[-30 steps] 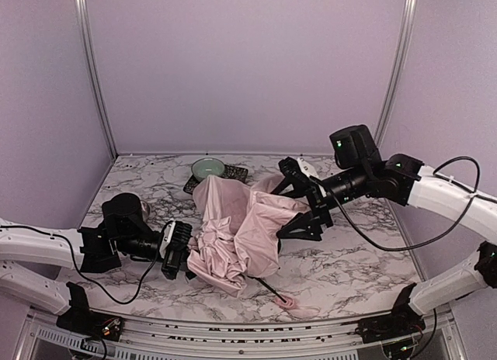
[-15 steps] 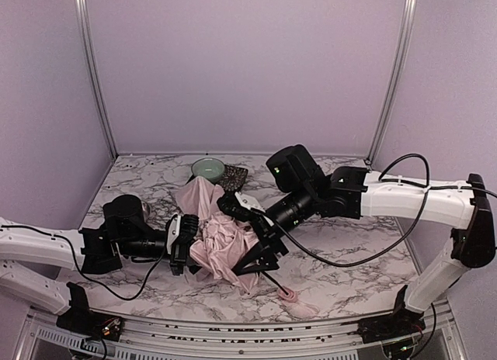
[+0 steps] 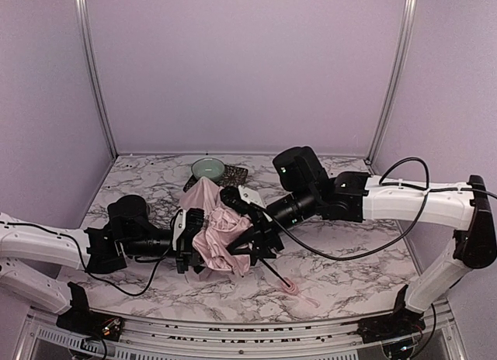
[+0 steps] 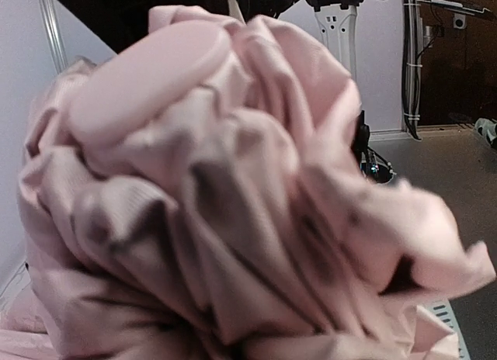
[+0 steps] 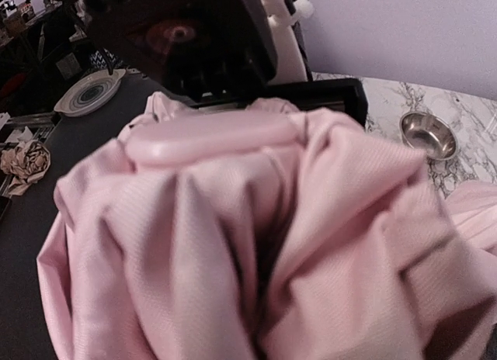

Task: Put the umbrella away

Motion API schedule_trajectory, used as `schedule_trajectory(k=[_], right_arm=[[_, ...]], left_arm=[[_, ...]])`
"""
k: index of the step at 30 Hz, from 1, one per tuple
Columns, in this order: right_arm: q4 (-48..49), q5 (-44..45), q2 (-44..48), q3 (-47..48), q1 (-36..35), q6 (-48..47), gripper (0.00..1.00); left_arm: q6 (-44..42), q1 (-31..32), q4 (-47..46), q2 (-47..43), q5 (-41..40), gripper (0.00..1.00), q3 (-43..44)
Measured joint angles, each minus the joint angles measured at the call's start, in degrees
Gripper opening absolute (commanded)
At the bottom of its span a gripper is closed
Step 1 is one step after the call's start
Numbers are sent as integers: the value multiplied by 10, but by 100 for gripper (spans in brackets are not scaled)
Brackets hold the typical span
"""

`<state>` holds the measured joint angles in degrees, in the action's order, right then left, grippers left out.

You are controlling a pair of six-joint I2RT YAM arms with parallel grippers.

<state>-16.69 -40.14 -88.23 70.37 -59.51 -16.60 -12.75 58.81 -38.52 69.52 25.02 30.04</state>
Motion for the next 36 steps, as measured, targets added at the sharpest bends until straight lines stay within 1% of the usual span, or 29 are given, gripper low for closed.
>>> schedule_trajectory(k=[2,4,8,9,17,20,21,29,36], right_arm=[[20,-6,13,-17,8,6,32],[37,-13,29,-34,18,14,29],[49,-24,45,-47,29,23,25],[49,-25,45,-47,32,25,24],[48,-32,65,-63,48,27,13],[44,-32,72,-66,51,26,10],[42,-32,75,-66,52,25,9],[16,-13,112,-68,65,13,0],[10,1,157,-84,105,5,0]], left_arm=[[-3,1,-3,0,-2,31,-2],[-5,0,-8,0,-8,40,-3],[-10,-2,-17,-1,-28,63,-7],[-11,-3,-19,-2,-32,67,-10],[-29,-5,-19,-21,-62,85,-27],[-31,-5,-19,-26,-67,97,-28],[-32,-5,-18,-28,-69,99,-30],[-58,-7,9,-78,-76,99,-60],[-86,-8,38,-122,-76,99,-96]])
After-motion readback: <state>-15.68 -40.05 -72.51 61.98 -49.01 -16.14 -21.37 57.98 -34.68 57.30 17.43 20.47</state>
